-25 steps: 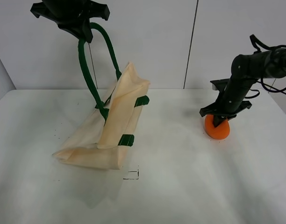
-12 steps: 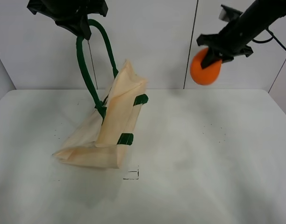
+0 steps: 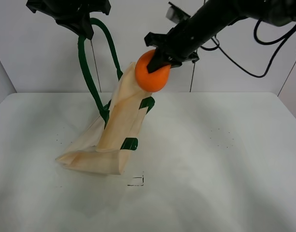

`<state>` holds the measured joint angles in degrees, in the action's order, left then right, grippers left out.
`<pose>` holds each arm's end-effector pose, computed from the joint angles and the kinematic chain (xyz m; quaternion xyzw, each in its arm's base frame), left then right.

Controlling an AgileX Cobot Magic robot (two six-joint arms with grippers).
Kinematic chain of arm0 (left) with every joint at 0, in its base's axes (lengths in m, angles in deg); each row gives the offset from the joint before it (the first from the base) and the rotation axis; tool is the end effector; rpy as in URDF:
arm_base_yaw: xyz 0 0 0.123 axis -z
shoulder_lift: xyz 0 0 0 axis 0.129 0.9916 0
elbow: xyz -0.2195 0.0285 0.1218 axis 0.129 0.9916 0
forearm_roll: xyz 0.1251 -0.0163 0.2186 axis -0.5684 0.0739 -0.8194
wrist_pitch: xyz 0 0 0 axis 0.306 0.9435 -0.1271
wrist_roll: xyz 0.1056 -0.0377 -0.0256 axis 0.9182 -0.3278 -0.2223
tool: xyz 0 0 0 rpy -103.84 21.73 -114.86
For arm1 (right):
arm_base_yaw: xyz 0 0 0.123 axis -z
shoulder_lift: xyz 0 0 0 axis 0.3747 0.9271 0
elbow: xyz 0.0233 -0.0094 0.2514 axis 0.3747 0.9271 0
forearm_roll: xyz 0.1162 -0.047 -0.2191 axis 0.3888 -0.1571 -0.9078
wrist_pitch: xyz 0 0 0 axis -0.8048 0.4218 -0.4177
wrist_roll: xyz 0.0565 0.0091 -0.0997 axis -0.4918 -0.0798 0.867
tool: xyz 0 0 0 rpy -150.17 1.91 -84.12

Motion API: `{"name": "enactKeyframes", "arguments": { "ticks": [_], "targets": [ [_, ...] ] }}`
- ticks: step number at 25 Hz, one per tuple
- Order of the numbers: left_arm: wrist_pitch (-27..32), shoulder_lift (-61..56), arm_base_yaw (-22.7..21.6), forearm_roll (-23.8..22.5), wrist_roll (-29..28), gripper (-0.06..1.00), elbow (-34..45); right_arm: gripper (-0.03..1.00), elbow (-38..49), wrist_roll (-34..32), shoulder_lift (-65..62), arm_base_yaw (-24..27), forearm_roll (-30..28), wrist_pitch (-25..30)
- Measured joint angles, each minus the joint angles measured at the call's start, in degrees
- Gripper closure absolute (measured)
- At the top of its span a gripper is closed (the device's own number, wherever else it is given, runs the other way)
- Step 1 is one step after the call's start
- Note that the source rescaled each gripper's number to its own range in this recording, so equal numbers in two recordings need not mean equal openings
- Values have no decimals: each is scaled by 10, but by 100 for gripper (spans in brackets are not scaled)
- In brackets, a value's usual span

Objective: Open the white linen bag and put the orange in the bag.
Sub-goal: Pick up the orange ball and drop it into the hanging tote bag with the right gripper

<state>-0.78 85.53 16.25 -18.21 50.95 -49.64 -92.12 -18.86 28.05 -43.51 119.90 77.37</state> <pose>0.3797 -0.1555 0.3703 0.1186 0.9273 -0.0546 0.3509 0.3915 0.2171 0.2655 -0.1826 0.9131 0.3114 0.1893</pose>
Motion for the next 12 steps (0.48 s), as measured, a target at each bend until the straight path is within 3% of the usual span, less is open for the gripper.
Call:
{"name": "enactKeyframes", "arguments": {
  "ticks": [12],
  "targets": [
    [0, 0, 0, 0, 0, 94, 0, 94, 0, -68, 102, -50, -2, -48]
  ]
}}
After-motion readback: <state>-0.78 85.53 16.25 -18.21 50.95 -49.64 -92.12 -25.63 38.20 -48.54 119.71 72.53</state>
